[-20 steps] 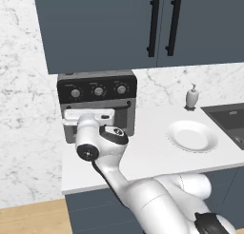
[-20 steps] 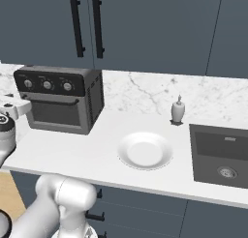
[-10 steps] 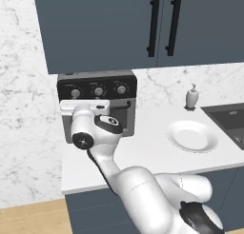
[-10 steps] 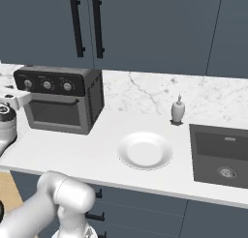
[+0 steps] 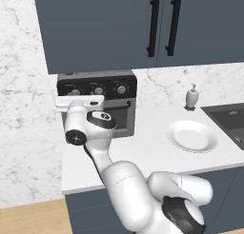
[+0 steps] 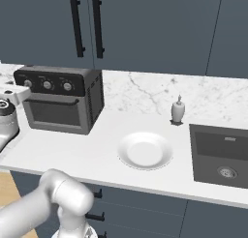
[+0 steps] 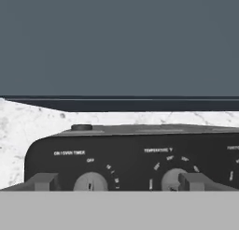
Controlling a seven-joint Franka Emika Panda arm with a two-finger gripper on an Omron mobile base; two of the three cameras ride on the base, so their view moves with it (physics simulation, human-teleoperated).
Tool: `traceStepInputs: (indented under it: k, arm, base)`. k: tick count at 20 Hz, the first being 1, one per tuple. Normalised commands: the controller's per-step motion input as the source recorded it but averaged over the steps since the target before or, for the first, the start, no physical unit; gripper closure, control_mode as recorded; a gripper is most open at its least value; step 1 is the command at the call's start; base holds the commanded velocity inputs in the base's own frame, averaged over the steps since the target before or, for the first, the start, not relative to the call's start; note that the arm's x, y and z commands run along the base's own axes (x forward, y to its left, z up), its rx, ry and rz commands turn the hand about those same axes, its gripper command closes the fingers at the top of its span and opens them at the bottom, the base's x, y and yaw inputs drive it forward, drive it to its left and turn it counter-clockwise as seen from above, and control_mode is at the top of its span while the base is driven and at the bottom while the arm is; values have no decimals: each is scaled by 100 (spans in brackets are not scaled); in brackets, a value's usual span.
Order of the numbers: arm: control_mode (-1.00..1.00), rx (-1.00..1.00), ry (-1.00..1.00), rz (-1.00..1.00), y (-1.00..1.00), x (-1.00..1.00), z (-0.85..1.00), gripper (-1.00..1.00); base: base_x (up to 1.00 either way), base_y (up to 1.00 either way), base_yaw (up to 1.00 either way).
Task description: Pick up the kebab skewer and baguette bread, and place them inside the toaster oven. Close the toaster oven door and start by setting the timer.
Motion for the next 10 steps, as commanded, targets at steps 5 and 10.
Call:
traceStepInputs:
  k: [5,10]
  arm:
    - [-100,-1,-3,0,0,19,-4,-100]
    - [-100,0,0,0,2,10,-12,-100]
  base:
    - [0,0,0]
    - [0,0,0]
